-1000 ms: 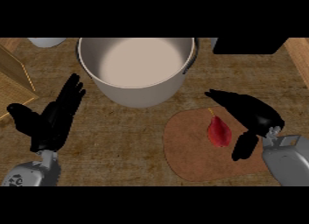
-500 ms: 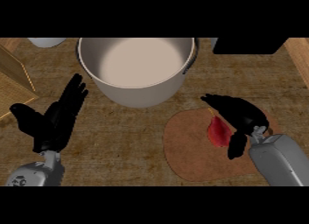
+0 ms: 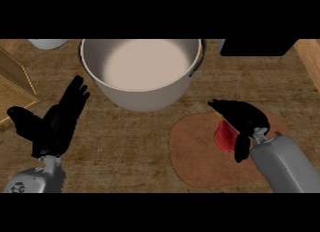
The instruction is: Pick the pear from the cutting board and place it in the pot
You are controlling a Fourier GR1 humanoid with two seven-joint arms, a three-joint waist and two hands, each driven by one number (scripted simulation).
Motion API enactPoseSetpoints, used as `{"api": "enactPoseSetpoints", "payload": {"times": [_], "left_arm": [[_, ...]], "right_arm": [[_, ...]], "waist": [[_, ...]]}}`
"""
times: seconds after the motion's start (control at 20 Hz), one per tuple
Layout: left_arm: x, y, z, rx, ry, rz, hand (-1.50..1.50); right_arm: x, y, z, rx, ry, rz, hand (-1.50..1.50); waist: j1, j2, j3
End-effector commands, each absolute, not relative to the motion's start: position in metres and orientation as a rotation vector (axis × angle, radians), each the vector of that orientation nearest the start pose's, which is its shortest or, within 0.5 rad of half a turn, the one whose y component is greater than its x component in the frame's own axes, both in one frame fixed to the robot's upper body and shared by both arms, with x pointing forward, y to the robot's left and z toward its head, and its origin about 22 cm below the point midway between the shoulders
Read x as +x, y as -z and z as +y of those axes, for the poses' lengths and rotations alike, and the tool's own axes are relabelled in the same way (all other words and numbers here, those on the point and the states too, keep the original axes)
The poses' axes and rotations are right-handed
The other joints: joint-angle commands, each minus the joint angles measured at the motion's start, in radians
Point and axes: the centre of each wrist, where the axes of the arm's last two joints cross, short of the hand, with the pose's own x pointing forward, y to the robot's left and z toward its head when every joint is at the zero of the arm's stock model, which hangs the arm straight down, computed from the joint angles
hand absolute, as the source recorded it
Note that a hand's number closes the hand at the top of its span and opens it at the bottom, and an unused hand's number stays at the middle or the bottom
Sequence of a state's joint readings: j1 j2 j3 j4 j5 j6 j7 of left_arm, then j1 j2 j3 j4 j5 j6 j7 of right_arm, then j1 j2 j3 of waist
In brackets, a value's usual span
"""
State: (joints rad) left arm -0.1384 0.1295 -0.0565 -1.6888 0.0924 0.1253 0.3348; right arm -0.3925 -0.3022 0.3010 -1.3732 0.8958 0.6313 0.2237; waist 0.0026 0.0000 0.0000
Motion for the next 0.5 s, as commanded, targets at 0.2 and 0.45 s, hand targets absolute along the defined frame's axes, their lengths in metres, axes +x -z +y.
{"api": "enactPoseSetpoints", "payload": {"times": [0.2,0.45], "left_arm": [[0.271,-0.061,0.227,0.008,0.01,-1.471,0.0],[0.261,-0.046,0.237,0.012,0.012,-1.476,0.0]], "right_arm": [[0.327,-0.035,-0.201,-0.416,-1.557,-1.088,1.5],[0.312,-0.022,-0.189,-0.455,-1.566,-1.127,1.5]], "waist": [[0.0,0.002,0.0],[0.0,-0.001,0.0]]}}
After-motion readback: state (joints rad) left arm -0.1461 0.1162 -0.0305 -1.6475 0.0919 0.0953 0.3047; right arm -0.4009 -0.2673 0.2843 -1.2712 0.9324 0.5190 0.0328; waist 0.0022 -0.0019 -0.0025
